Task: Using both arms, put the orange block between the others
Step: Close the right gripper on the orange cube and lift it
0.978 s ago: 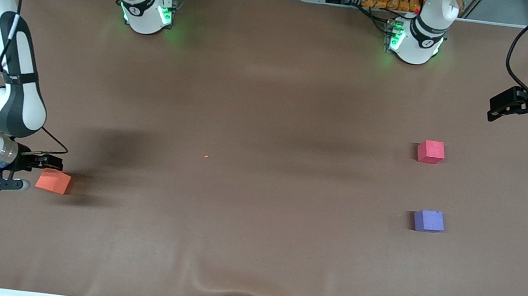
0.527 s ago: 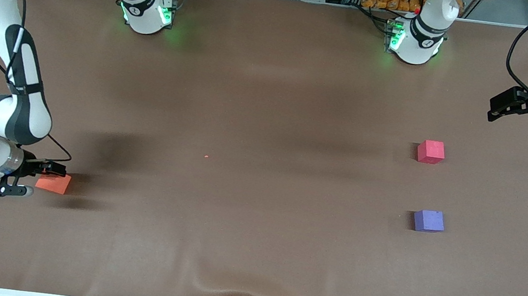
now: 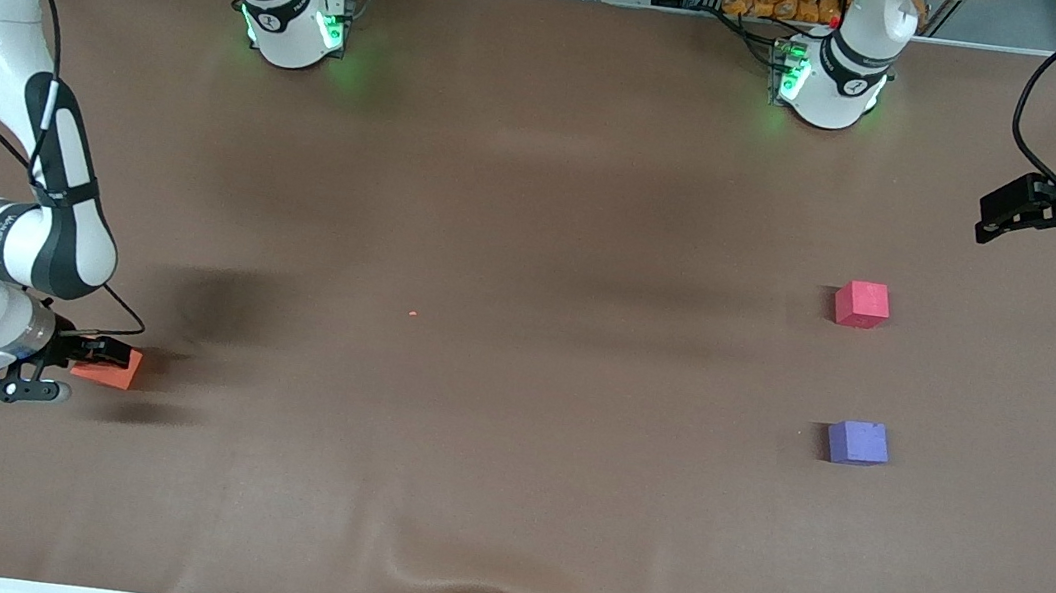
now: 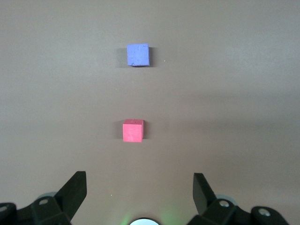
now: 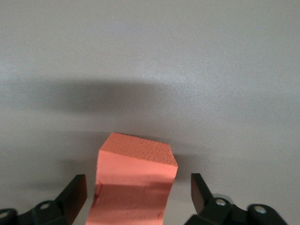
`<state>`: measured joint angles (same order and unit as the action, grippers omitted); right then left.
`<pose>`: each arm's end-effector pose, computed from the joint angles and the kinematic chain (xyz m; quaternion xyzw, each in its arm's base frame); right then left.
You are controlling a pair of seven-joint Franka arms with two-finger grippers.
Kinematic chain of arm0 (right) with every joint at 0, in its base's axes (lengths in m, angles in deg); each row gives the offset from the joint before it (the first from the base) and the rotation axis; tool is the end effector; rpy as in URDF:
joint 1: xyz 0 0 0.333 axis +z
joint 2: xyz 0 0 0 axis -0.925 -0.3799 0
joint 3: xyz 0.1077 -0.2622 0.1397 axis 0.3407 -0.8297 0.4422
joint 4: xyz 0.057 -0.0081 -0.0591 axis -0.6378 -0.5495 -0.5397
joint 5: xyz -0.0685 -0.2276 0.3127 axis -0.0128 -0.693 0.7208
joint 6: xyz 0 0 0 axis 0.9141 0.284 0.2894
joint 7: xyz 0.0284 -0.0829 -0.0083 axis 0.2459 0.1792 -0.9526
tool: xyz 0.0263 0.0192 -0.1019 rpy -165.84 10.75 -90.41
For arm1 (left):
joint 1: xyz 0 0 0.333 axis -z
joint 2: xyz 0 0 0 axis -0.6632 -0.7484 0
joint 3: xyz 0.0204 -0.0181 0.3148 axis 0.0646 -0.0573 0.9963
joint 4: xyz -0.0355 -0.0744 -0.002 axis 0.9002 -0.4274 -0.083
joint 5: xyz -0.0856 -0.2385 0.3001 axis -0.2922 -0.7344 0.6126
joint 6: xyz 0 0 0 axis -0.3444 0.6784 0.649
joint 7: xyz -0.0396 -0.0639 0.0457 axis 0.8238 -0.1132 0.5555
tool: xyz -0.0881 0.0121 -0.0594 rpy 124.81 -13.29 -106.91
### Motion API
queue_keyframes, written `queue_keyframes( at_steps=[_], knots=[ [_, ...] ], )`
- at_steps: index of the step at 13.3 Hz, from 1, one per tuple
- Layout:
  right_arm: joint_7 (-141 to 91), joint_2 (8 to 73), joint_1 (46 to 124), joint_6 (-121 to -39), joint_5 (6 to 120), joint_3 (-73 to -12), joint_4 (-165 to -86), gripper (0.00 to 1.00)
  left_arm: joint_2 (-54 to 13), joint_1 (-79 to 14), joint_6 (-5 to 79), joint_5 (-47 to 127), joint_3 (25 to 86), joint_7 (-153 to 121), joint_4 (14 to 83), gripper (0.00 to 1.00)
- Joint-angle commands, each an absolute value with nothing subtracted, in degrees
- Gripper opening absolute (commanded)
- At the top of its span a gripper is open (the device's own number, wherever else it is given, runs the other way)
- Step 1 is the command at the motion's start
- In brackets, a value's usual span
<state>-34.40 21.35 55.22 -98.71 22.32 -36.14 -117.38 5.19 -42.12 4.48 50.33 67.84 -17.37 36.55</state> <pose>0.6889 -0.1440 0.2073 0.9985 0.0485 0.0093 0.0240 0.5402 -0.0497 0.6403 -0.9996 0.0011 0.0256 0.0128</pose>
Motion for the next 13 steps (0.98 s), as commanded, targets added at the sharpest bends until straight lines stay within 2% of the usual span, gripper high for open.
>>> queue_keyframes(
  at_steps=[1,2,4,9,13],
  knots=[
    [-33.21,20.34,54.14,-98.96,21.71,-35.06,-115.80,0.10,5.13,-42.60,3.76,50.40,67.58,-18.07,35.53,1.00],
    [-33.11,20.51,53.88,-98.61,21.80,-34.97,-116.41,0.06,5.48,-42.60,3.67,50.40,67.58,-18.16,35.61,1.00],
    [-33.11,24.01,54.22,-96.42,22.15,-34.53,-119.66,0.04,5.57,-42.60,3.58,50.40,67.67,-18.07,35.53,1.00],
    [-29.97,34.48,60.45,-79.03,22.68,-28.92,-119.76,0.02,5.74,-42.60,3.58,50.31,67.67,-17.54,35.53,1.00],
    [-16.19,35.99,67.47,-78.65,24.26,-21.71,-119.23,0.02,5.57,-42.60,3.58,50.40,67.67,-17.37,35.44,1.00]
  ],
)
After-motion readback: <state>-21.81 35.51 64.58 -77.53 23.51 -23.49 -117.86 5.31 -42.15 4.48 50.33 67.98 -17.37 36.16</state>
